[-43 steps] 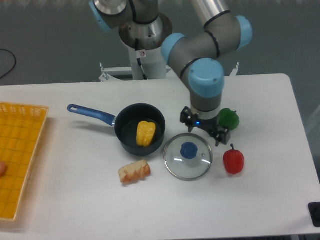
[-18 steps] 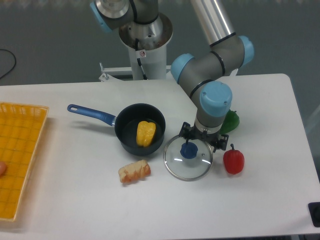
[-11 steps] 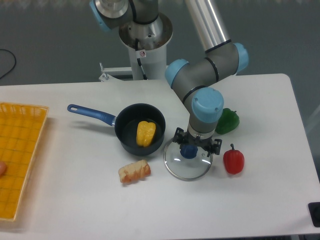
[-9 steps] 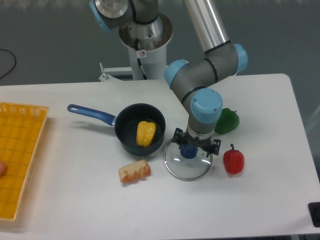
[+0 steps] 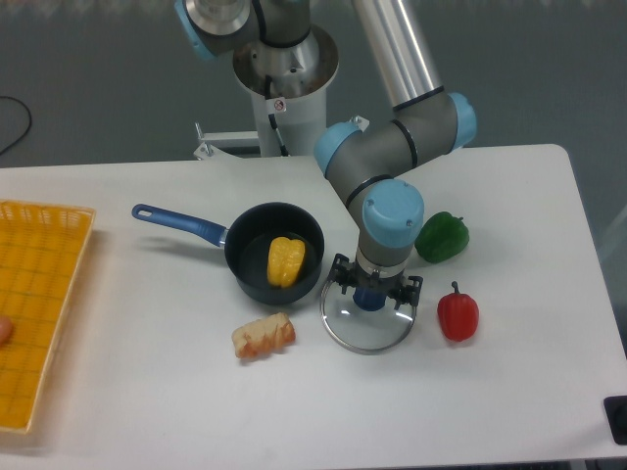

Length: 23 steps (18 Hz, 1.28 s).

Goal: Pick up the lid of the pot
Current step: 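Close the gripper around the blue knob of the lid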

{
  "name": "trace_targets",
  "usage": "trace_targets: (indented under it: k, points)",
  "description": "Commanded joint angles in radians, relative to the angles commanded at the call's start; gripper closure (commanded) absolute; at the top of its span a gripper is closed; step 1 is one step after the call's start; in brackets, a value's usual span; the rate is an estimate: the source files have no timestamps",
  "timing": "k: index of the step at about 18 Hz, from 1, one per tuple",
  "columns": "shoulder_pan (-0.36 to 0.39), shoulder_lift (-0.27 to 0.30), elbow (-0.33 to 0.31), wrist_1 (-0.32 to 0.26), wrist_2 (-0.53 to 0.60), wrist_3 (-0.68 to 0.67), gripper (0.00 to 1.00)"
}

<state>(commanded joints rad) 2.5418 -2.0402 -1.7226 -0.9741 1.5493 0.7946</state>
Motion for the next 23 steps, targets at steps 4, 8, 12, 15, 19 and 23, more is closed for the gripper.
trace_targets:
  k: [4, 8, 12, 15, 19, 23]
  points:
    - [0.000, 0.000, -0.006, -0.002, 0.014, 0.011, 0.07]
    - [-0.002, -0.005, -0.011, -0.002, 0.029, 0.011, 0.13]
    - [-0.002, -0.002, -0.002, -0.003, 0.029, 0.014, 0.19]
    - [-0.003, 0.000, 0.000, -0.003, 0.028, 0.011, 0.22]
    - [-0.002, 0.000, 0.002, -0.003, 0.028, 0.012, 0.23]
    - [-0.003, -0.005, 0.000, -0.003, 0.028, 0.011, 0.37]
